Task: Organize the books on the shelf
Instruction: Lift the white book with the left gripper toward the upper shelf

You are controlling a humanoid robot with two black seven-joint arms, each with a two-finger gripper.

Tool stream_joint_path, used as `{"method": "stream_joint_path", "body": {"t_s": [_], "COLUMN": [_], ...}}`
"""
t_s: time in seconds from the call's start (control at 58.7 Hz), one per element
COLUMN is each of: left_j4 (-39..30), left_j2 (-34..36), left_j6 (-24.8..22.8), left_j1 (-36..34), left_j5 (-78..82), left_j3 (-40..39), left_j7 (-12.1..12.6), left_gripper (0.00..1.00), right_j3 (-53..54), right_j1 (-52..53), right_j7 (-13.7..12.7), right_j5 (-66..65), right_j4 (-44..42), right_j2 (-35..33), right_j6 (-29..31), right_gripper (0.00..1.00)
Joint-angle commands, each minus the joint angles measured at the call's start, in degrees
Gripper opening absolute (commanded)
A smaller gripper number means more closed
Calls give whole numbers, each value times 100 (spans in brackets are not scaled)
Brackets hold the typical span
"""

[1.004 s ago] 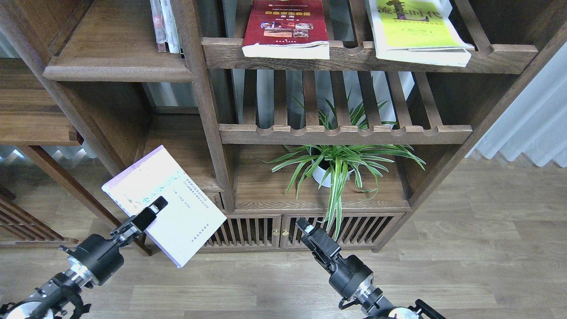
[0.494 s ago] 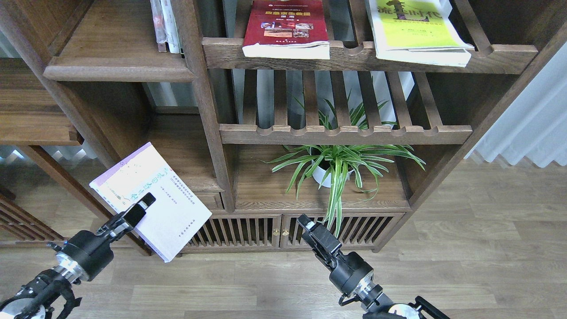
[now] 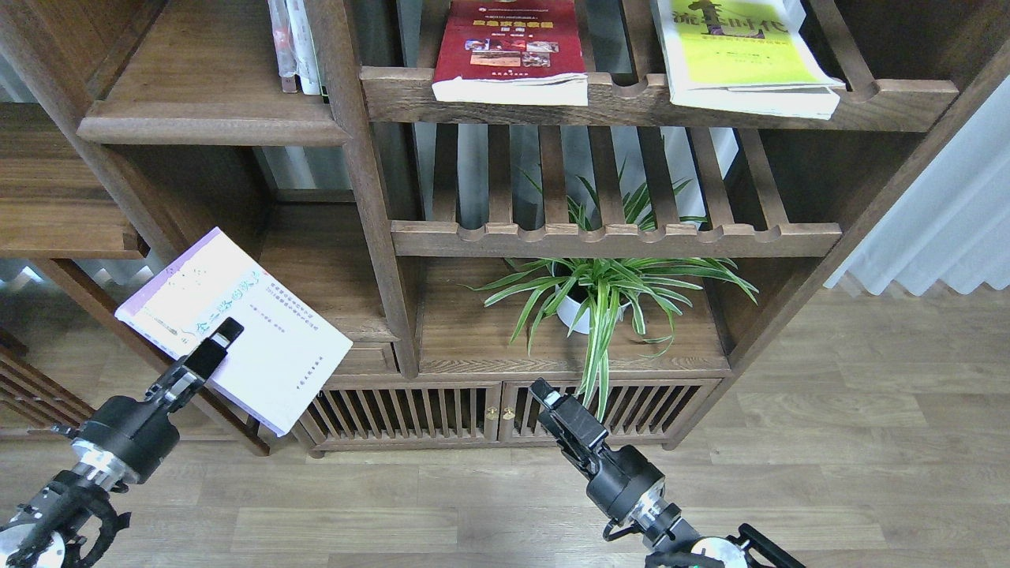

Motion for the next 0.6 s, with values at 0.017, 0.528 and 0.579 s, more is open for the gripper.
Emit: {"method": "stream_joint_path", "body": {"t_s": [0.017,0.528,0.579], "left_j4": [0,0,0], "left_j2": [422,888,888], "left_j6": [0,0,0], "left_j1": [-48,-346,-390], "left_j5": [-8,-79,-79], "left_j3": [0,-405,-405], "left_j7": [-1,-1,-1], "left_gripper": [4,4,4], "right_j3": [-3,-3,-3], "right_j1": [40,137,137], "right_j7": [0,0,0], "right_j5": [0,0,0], "right_j4": [-7,-86,-86], "right_j2": [1,18,27], "right_j6": [0,0,0], "right_gripper": [98,98,98]}}
